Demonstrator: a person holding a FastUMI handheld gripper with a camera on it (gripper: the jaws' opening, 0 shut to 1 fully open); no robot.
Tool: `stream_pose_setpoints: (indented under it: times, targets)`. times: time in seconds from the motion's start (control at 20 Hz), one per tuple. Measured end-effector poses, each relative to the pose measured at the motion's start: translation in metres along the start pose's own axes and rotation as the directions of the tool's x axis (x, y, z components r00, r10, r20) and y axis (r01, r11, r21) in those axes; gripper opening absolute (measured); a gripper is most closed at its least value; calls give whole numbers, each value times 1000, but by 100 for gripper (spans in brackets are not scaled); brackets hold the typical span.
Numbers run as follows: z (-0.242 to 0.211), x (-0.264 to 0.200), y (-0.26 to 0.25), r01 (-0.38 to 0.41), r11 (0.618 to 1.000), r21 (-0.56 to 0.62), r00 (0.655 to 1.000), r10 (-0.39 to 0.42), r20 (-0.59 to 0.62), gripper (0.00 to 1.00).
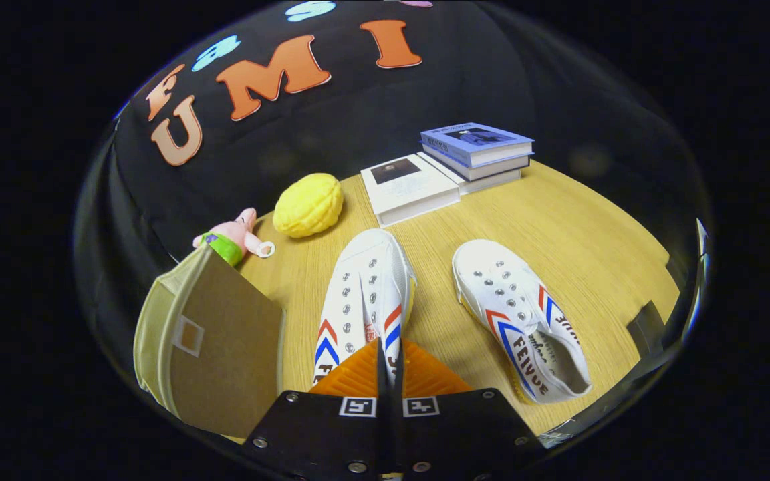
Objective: Open the storage box then place both shoes into the box .Put the left shoe in first, then the right shoe, with the right side of both shoes facing outward in a uniform manner.
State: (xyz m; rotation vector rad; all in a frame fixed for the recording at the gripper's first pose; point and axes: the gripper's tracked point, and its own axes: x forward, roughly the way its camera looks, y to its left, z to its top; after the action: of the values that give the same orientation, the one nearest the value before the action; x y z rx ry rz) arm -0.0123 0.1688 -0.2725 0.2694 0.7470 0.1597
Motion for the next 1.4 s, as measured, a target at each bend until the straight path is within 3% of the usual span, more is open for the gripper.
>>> stream_pose_setpoints:
  times: [0.25,0.6,0.95,1.4]
  targets:
    - [55,-32,47,-67,998,-7,994,67,90,0]
    - [81,-56,164,-258,965,-57,957,263,122,0]
    - [27,-43,252,-368,917,-151,927,374,14,0]
    - [-31,-40,260,-382,907,-175,924,372,-91,0]
